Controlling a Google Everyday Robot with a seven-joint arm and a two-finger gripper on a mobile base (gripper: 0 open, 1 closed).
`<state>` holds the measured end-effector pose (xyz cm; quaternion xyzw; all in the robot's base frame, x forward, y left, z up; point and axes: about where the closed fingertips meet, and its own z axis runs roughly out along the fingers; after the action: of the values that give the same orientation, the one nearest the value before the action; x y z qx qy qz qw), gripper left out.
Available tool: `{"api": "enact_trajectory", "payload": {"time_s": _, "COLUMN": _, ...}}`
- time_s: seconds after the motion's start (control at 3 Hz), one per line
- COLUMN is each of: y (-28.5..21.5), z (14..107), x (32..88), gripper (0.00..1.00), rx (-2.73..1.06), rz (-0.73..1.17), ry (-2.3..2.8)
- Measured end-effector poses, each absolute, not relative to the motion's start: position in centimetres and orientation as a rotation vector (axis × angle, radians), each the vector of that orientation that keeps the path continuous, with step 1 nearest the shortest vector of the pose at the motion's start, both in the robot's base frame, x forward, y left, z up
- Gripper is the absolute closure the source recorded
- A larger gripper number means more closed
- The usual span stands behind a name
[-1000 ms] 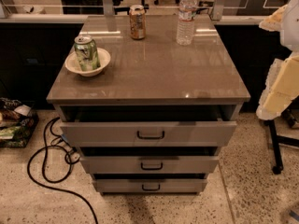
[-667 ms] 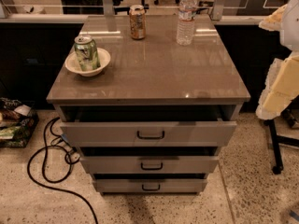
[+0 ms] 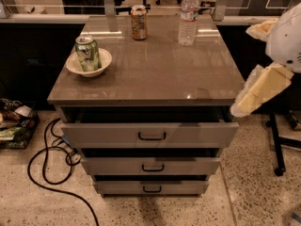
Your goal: Pick green can from paper bowl and place on counter
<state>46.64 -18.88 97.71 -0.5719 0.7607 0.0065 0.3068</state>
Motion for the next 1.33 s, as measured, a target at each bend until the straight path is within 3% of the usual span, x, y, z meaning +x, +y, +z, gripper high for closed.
{"api": "enact_trajectory", "payload": {"time_s": 1.0, "y": -10.8, "z": 96.3, "x": 54.4, "gripper": 0.00, "rx": -1.090, "rz": 0.444, "ry": 1.648}}
{"api": "enact_trajectory", "payload": {"time_s": 1.33, "y": -9.8, "z": 96.9, "x": 54.5, "gripper": 0.00, "rx": -1.073, "rz": 0.471, "ry": 1.631}}
